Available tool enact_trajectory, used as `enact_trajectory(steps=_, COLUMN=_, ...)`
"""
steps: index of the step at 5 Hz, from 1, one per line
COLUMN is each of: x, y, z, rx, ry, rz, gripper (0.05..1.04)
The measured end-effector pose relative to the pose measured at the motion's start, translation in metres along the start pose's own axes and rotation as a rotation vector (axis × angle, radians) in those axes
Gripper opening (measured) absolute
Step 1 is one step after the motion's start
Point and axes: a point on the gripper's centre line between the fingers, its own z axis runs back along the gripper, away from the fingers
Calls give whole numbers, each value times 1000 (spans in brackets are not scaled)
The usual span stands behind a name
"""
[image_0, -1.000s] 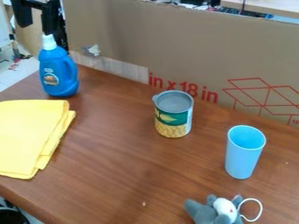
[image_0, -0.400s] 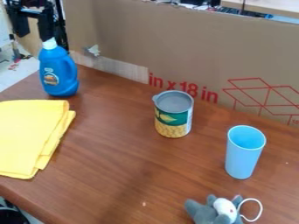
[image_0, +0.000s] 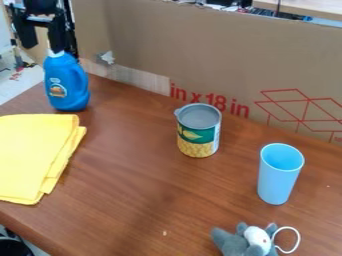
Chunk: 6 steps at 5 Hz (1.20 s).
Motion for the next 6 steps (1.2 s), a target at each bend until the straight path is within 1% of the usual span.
enact_trajectory(steps=1, x=2, y=-11, z=3, rx=-17, ry=8, rz=-18, gripper=1004)
enact_trajectory(steps=2, x=5, y=-11, z=2, rx=-15, ry=7, rz=-21, gripper=967)
enact_trajectory(steps=3, x=7, y=-10, z=-7, rx=-16, ry=26, rz=-15, gripper=689)
enact_trajectory(steps=4, x=7, y=-11, z=-6, rx=-24, ry=21, rz=-12, gripper=464)
enact_trajectory(steps=5, x=2, y=-16, z=-6, rx=-41, ry=20, rz=-19, gripper=456)
enact_trajectory(steps=6, x=-5, y=-33, z=14, rx=-39, ry=-3, rz=-84, gripper=456)
